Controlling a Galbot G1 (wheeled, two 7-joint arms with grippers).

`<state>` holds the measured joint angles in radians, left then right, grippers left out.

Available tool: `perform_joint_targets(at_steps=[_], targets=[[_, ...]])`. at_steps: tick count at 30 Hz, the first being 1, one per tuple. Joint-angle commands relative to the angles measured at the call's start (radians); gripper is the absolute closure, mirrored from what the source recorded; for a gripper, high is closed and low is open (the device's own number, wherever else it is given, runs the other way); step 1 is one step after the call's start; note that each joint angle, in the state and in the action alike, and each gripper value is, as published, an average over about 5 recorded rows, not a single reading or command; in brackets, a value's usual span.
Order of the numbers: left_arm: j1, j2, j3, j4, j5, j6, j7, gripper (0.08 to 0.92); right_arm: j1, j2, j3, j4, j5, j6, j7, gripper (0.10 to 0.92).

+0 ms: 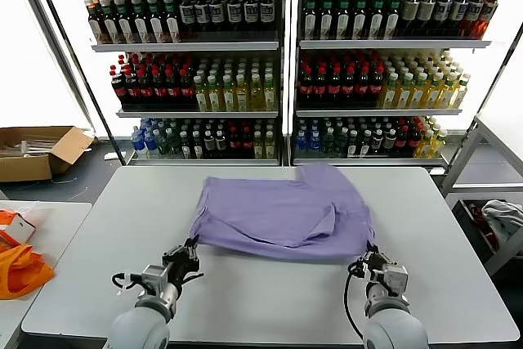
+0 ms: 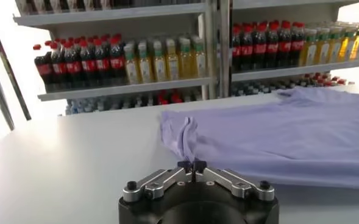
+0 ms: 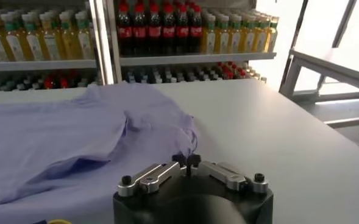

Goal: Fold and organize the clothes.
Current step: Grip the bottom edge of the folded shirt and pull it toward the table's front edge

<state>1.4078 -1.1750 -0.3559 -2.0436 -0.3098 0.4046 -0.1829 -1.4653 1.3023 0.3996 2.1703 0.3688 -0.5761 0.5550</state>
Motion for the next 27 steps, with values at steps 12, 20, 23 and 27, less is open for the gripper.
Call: perform_joint_targets(at_steps=[12, 20, 23, 27], targets=[[0.414, -0.067, -0.010, -0.168, 0.121, -0.079, -0.036, 0.914, -0.261, 0.008, -0.032, 0.095, -0.035, 0.034, 0.088, 0.910], [0.421, -0.087, -0.003, -0.200, 0.158, -0.084, -0.031, 0.914, -0.253, 0.011, -0.059, 0.121, -0.036, 0.044, 0.113, 0.910], [0.439, -0.097, 0.012, -0.263, 0.189, -0.090, -0.016, 0.913, -0.270, 0.011, -0.067, 0.152, -0.034, 0.041, 0.132, 0.899], [0.436, -0.116, 0.014, -0.341, 0.180, -0.086, -0.015, 0.850, -0.290, 0.013, -0.056, 0.203, -0.032, 0.047, 0.152, 0.818]])
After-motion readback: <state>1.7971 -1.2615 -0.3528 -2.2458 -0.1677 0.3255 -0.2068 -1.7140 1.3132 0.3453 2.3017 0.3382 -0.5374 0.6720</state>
